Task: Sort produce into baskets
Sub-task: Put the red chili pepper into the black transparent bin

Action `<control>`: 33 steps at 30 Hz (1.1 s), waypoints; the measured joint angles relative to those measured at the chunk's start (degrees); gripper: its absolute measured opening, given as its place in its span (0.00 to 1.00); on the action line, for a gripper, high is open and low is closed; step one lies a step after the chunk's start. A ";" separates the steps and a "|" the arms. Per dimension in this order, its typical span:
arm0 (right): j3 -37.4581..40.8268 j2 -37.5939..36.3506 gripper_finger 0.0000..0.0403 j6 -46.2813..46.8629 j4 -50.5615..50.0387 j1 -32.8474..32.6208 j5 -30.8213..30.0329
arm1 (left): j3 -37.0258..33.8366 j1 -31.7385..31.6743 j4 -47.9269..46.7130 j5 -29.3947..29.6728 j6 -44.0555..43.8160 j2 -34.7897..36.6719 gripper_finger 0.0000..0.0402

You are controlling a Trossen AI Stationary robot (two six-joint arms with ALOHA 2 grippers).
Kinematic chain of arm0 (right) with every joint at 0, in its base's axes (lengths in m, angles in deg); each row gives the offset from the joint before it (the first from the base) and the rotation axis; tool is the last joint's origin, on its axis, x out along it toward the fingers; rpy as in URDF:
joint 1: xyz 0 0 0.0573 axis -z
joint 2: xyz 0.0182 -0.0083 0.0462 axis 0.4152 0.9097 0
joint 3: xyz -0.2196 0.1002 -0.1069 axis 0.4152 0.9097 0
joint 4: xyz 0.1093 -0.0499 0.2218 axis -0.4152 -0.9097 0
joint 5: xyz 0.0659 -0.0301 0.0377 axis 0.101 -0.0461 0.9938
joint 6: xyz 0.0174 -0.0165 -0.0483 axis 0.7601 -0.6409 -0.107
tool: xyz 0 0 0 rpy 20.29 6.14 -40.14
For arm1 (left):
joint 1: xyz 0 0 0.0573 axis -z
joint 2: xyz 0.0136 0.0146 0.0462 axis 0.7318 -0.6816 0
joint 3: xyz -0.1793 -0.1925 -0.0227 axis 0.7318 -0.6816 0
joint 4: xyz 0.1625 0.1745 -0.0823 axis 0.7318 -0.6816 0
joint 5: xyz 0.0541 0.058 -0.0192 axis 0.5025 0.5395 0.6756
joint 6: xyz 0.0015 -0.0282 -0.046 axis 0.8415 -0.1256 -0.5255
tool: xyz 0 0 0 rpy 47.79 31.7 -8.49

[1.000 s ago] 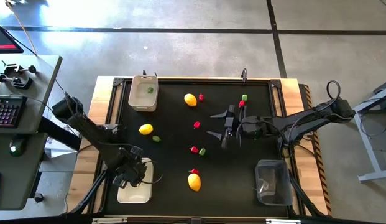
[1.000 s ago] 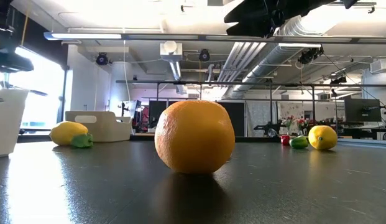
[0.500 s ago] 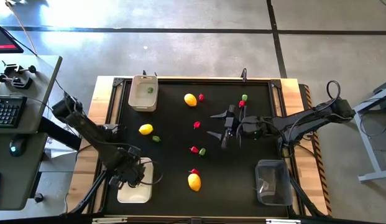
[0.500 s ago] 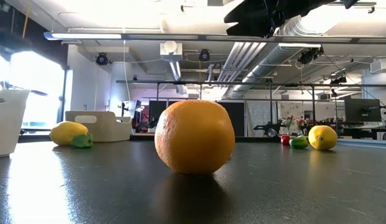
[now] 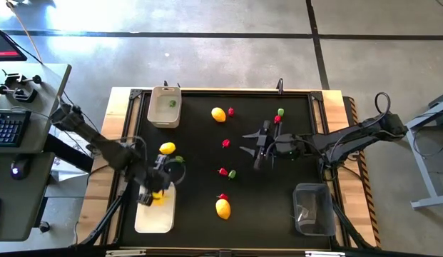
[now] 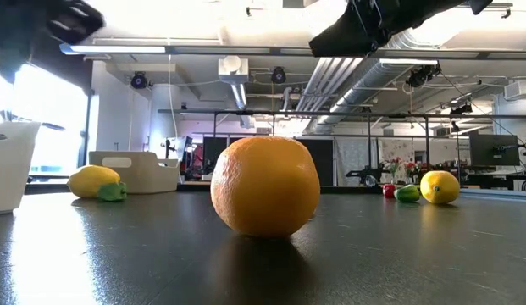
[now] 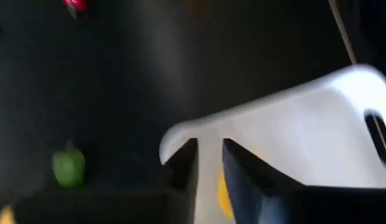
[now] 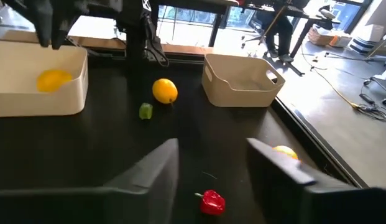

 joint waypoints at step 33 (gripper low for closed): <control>20.62 8.48 0.00 11.42 29.18 8.74 -0.02 | -39.64 -42.26 89.63 -11.55 17.13 7.97 0.02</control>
